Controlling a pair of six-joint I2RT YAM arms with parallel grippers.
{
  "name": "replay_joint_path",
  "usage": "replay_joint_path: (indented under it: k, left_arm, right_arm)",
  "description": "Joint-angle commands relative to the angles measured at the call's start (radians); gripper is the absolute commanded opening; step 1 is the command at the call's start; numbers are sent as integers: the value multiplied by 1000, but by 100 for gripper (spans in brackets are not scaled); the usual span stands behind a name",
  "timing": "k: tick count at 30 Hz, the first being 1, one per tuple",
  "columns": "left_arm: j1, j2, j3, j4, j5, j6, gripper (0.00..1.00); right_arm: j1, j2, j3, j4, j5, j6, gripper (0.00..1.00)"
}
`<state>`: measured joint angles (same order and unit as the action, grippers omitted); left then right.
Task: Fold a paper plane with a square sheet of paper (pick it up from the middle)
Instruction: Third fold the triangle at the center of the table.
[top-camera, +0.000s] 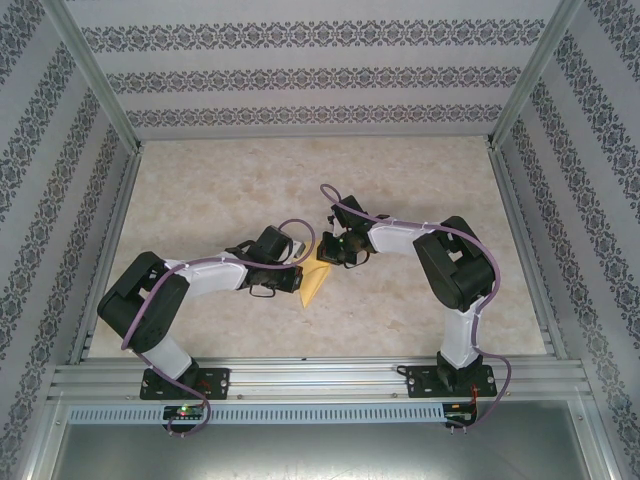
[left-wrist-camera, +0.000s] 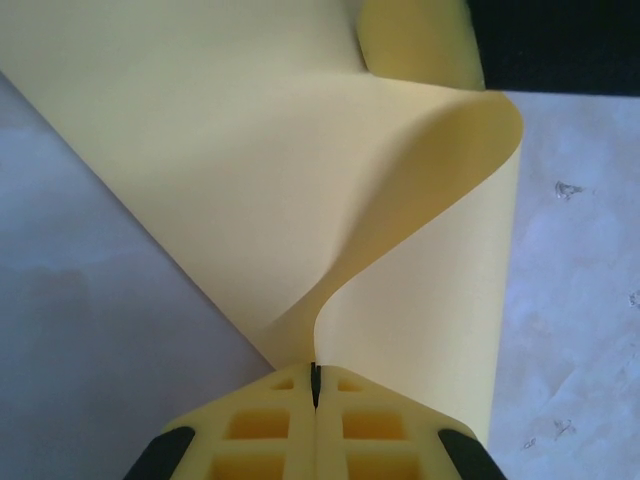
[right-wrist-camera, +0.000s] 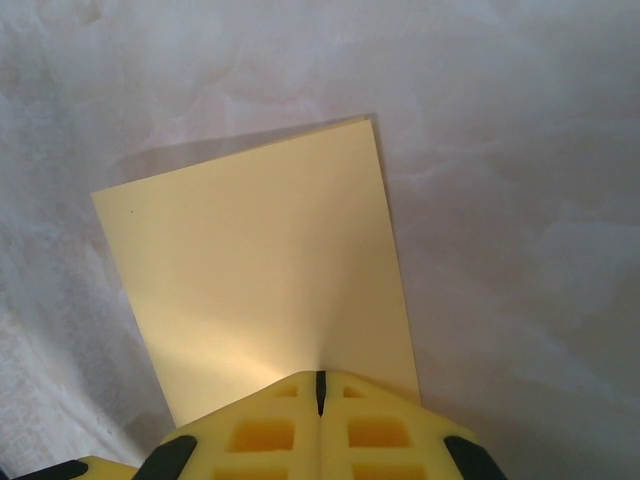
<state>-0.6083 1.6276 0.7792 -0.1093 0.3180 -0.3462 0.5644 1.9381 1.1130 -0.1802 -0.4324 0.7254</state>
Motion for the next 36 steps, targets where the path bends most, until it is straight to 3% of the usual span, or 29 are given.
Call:
replay_joint_path:
  k: [1, 23, 31, 36]
  left_arm:
    - [8, 6, 37, -36, -29, 21, 0]
    - [8, 41, 34, -51, 3, 17, 0]
    - [8, 57, 44, -50, 25, 28, 0]
    - [8, 62, 46, -50, 27, 29, 0]
  right_arm:
    - [-9, 34, -2, -55, 28, -23, 0]
    - [-10, 10, -1, -45, 10, -20, 1]
    - [-34, -168, -2, -33, 19, -5, 5]
    - [12, -302, -172, 109, -23, 88, 4]
